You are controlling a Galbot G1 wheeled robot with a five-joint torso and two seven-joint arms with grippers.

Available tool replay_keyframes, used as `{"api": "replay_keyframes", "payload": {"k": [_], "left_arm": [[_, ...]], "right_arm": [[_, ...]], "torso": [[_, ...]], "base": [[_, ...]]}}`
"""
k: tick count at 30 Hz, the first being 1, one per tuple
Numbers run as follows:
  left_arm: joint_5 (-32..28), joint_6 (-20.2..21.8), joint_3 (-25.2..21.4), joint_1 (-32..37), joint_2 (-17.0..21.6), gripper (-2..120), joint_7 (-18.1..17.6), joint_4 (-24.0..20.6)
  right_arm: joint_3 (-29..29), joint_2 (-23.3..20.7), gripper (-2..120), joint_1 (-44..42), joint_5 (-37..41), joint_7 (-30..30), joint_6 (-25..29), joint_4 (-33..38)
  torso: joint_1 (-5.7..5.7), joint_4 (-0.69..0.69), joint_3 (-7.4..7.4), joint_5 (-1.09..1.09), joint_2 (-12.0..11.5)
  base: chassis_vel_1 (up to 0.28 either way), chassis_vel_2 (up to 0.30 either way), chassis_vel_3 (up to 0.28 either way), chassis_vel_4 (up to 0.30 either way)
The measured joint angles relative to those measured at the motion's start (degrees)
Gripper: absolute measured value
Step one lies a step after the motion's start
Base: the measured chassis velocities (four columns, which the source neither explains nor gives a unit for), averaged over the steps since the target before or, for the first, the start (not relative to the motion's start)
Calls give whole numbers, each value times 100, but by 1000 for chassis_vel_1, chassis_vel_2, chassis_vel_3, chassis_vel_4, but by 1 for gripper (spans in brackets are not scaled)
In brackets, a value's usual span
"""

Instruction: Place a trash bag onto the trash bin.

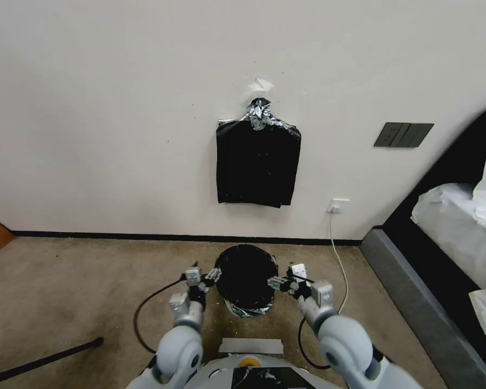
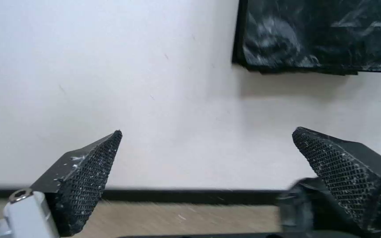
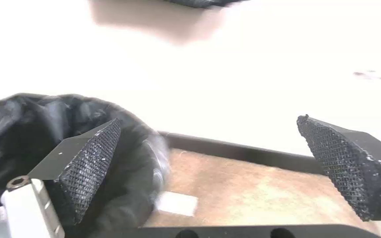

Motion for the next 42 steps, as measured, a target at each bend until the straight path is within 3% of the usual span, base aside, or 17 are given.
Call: {"api": "replay_keyframes", "payload": {"k": [1,3,5,9,42], "left_arm": [[129,-259,-235,234,-52,100,155,-18],[151,-427,-387,409,-93,100,248,-34],[124,-968,-787,885,-236,100,432,-57],[126,-1269,-976,1145,-388,100,598,-9],[94,-1249,-934,1133,-422,100,602,52]], "right_arm": [[112,215,100,-205,-108,-79,380,-23],[172,332,100,-306,-152,-119,584,-23],[312,642,100,-484,-298,-247,1109,8],[373,861,100,-574,-411,-356,1361,128],[337,889,100,-550,-373,-294,1259,214]], "torso": [[0,2,0,0,0],[0,2,0,0,0],[0,3,0,1,0],[0,3,0,2,0],[0,1,1,1,0]], "base": [[0,0,0,0],[0,0,0,0],[0,0,0,0],[0,0,0,0],[0,0,0,0]]}}
